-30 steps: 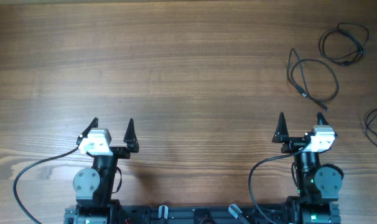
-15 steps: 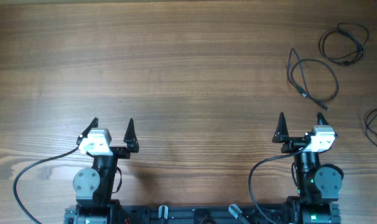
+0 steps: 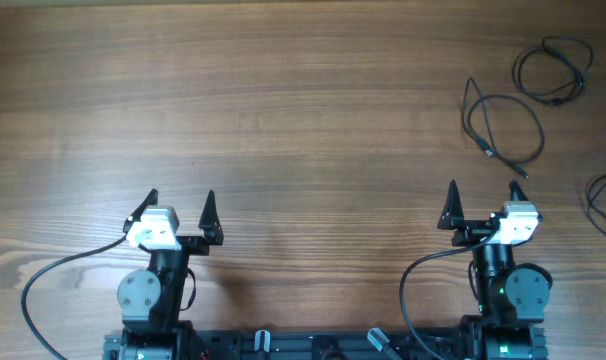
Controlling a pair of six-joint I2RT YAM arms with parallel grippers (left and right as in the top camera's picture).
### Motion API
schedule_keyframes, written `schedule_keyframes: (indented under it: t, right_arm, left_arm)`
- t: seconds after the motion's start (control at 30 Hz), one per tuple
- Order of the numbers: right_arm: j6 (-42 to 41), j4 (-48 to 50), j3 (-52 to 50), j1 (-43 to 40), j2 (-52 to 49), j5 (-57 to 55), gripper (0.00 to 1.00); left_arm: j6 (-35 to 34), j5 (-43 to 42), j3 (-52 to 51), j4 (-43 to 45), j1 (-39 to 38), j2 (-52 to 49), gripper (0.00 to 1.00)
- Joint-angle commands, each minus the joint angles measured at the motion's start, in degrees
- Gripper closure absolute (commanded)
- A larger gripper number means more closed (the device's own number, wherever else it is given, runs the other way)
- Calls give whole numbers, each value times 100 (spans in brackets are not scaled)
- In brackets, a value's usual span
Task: Untangle cables
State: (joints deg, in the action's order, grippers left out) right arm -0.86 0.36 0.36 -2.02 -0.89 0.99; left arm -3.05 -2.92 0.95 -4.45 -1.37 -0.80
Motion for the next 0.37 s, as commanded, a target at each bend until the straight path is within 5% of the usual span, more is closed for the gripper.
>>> schedule_keyframes:
  t: [0.0,0.33]
  right_arm:
    - [-79,4,-7,24,68,-116,0]
    - [-79,4,-7,24,68,-116,0]
  left_arm:
    - [114,20,-63,20,52,52,0]
    - [114,20,-63,17,52,52,0]
